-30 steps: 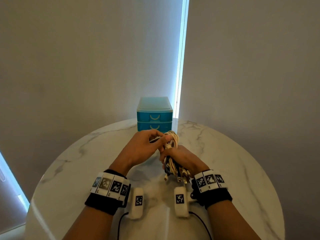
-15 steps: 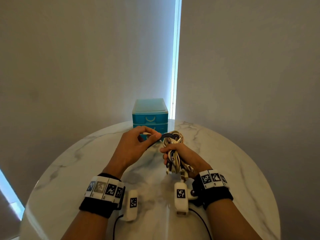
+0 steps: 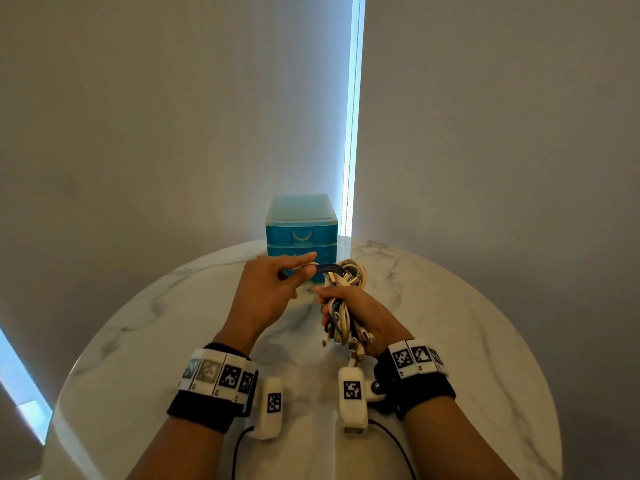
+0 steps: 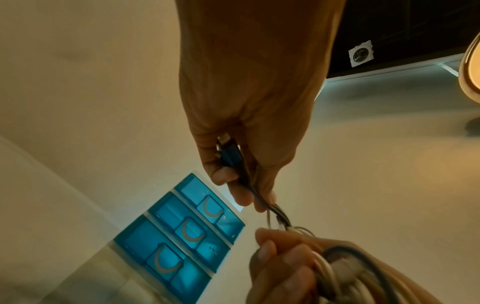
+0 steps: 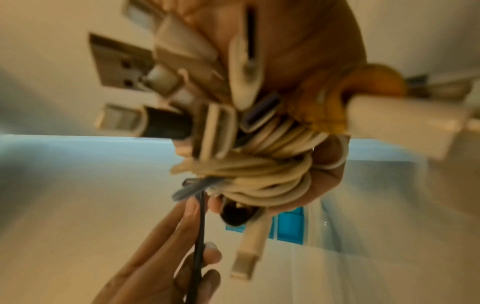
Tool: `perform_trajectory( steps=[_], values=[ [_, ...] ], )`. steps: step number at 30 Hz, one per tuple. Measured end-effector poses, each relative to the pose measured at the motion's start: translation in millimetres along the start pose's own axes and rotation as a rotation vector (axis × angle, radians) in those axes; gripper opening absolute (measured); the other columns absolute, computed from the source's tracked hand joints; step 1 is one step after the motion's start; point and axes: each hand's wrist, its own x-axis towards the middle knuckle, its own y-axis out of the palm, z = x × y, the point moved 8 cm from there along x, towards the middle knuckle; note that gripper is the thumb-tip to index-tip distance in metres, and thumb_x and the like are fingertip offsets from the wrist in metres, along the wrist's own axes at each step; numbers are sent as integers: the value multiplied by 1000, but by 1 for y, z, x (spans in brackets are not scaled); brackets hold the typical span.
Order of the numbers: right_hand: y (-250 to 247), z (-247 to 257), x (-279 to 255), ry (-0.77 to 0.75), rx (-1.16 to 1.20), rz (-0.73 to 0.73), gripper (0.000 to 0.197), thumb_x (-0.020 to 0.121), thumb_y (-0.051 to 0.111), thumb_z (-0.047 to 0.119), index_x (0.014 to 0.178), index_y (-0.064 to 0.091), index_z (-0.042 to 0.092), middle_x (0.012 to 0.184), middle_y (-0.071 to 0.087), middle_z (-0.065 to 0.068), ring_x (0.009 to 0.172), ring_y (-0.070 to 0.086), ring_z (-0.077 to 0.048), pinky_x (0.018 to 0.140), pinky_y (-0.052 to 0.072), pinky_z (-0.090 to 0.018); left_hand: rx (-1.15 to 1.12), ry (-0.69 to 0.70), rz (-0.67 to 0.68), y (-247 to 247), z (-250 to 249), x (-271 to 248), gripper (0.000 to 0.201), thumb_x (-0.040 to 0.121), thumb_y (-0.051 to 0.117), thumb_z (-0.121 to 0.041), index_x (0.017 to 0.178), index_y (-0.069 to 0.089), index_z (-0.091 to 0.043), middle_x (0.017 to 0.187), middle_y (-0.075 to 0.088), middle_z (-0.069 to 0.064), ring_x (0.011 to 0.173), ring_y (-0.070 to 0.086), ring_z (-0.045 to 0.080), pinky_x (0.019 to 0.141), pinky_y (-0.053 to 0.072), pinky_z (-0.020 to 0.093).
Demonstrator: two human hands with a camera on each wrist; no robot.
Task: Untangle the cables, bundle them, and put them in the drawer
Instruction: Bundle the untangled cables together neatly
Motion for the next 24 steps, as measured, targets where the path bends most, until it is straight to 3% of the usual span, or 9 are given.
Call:
perform_trajectory(
  steps=[5, 7, 9, 12, 14, 18, 20, 22, 24],
  values=[
    [-5, 2, 3, -72, -92, -42, 25, 94, 79, 30, 94, 74, 6, 79, 72, -14, 67, 68, -24, 72, 60, -38, 50, 10, -1, 6, 5, 4, 33, 104, 68, -31, 137, 72, -35, 135, 73, -3, 105, 74, 25, 77, 50, 6],
    [-7, 7, 1, -129, -146, -48, 35, 90, 84, 38, 97, 77, 4, 83, 74, -17, 71, 70, -27, 79, 60, -42, 29, 10, 0, 7, 4, 4, 30, 105, 67, -30, 134, 73, -37, 131, 74, -7, 104, 74, 21, 83, 57, 17],
    [-6, 12, -1, -183, -137, -34, 38, 91, 83, 40, 100, 76, 4, 82, 74, -17, 69, 70, -25, 73, 60, -39, 5, 2, 9, 9, 3, 3, 28, 105, 66, -27, 130, 75, -39, 120, 74, -14, 99, 73, 13, 87, 61, 25],
    [-4, 16, -5, -227, -118, -26, 38, 92, 83, 40, 100, 76, 4, 81, 72, -16, 65, 68, -23, 65, 58, -35, -21, -2, 8, 9, -2, 4, 29, 105, 66, -23, 127, 76, -38, 115, 68, -20, 104, 66, 4, 82, 53, 9],
    [-4, 17, -5, -246, -128, -16, 41, 88, 85, 44, 101, 77, 6, 84, 73, -17, 69, 70, -25, 70, 59, -38, -21, -14, 2, 3, -5, 5, 27, 104, 68, -24, 126, 76, -36, 115, 63, -19, 103, 57, 1, 74, 44, -1],
    [-1, 21, -7, -304, -269, 1, 41, 88, 86, 47, 104, 77, 11, 86, 77, -12, 77, 74, -22, 81, 62, -40, -10, -34, 32, -9, -1, 4, 25, 103, 69, -31, 126, 77, -36, 114, 63, -12, 100, 56, 2, 69, 42, -2],
    [-3, 23, -7, -336, -357, -39, 41, 85, 88, 49, 109, 79, 17, 89, 81, -5, 82, 77, -17, 85, 63, -36, -25, -42, 37, -10, 1, 2, 24, 101, 73, -32, 124, 79, -34, 111, 68, -13, 100, 63, 0, 73, 46, -1],
    [-4, 25, -6, -351, -426, -75, 39, 83, 88, 50, 112, 80, 24, 93, 83, 4, 87, 78, -8, 81, 61, -26, -95, -67, 40, -8, 3, 0, 24, 98, 77, -29, 121, 81, -30, 107, 75, -15, 98, 69, -5, 81, 57, 8],
    [-5, 27, -5, -369, -468, -100, 38, 82, 88, 49, 113, 79, 28, 94, 82, 10, 88, 77, -2, 76, 58, -18, -189, -95, 54, -2, 3, -2, 23, 96, 79, -24, 119, 81, -27, 105, 77, -15, 95, 71, -9, 78, 62, 16]
  ],
)
